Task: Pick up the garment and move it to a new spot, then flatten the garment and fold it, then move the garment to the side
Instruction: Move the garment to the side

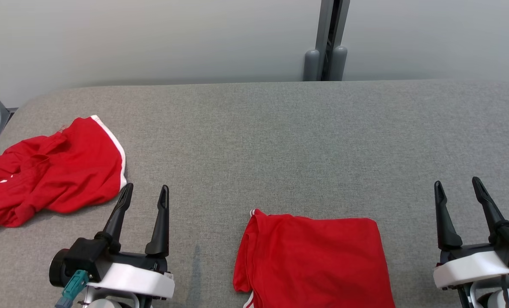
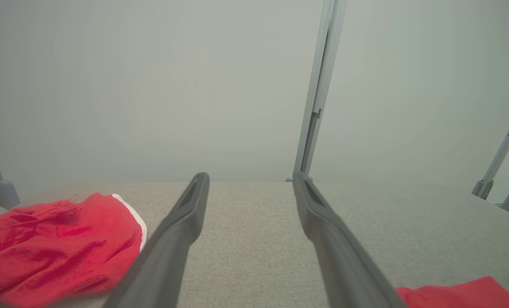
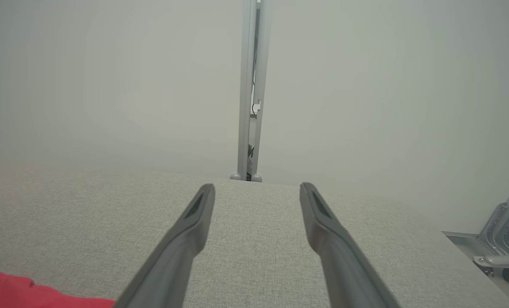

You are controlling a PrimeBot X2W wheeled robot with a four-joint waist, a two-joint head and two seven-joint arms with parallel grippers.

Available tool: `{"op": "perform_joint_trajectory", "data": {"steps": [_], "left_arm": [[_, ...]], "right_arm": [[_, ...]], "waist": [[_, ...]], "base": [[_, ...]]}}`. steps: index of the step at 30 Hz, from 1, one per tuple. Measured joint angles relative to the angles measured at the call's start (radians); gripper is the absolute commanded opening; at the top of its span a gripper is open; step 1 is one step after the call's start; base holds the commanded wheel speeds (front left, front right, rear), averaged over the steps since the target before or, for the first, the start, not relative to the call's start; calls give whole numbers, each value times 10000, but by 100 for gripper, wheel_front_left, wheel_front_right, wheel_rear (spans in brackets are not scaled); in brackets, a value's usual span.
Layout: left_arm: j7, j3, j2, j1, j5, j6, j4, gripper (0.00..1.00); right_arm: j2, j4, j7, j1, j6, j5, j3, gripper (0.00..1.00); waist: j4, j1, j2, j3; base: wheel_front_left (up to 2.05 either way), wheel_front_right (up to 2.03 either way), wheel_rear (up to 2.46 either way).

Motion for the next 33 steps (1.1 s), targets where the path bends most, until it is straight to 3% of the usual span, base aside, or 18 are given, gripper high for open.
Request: {"op": "perform_joint_trajectory", "data": {"steps": [9, 13, 24, 33], "left_arm": [[0, -88, 0, -1, 0, 19, 15, 100], [0, -119, 2, -8, -4, 35, 15, 100], [0, -188, 2, -12, -13, 31, 161, 100], [0, -240, 2, -6, 17, 0, 184, 100]], "right_arm": [[-92, 84, -2, -9, 0, 96, 173, 100], [-113, 786, -4, 30, 0, 610, 598, 100], [-1114, 2823, 63, 71, 0, 3730, 4029, 100], [-1519, 3680, 602, -264, -2, 5505, 5137, 100]], "waist": [[-22, 0, 0, 12], [-18, 0, 0, 64], [-6, 0, 0, 180], [-22, 0, 0, 150]], "base": [[0, 0, 0], [0, 0, 0], [0, 0, 0], [0, 0, 0]]}}
